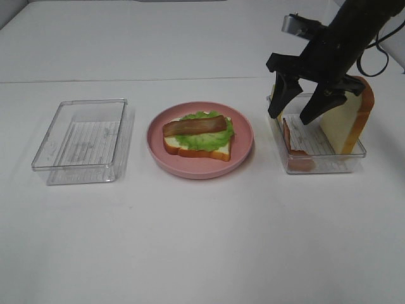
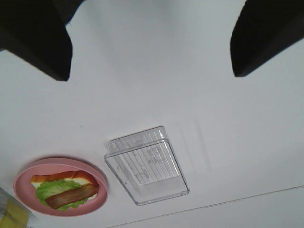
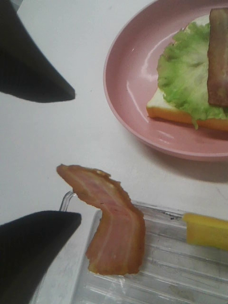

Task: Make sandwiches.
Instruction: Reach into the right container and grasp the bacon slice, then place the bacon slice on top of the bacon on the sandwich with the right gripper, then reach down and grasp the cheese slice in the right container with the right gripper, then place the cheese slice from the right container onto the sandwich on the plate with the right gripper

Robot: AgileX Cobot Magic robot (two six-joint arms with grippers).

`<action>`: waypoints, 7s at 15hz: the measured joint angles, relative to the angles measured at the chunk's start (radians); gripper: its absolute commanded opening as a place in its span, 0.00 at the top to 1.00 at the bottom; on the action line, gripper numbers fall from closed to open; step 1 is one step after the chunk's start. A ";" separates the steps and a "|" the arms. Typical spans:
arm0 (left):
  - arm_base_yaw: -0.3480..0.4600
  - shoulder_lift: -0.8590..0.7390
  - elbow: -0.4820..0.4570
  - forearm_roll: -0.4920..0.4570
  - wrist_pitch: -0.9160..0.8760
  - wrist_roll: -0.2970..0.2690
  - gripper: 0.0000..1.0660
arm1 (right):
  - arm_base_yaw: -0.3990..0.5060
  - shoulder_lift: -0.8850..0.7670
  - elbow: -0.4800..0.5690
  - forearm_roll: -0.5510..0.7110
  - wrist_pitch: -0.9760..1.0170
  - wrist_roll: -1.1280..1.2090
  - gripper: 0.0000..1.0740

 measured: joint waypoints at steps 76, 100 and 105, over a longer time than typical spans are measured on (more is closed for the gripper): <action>0.000 0.000 0.000 0.000 -0.002 0.003 0.19 | 0.093 0.266 -0.386 -0.331 -0.086 0.313 0.50; 0.000 0.000 0.000 0.000 -0.002 0.003 0.19 | 0.178 0.139 -0.388 0.204 -0.016 0.113 1.00; 0.000 0.000 0.000 0.000 -0.002 0.003 0.19 | 0.268 0.234 -0.388 0.288 -0.128 0.112 1.00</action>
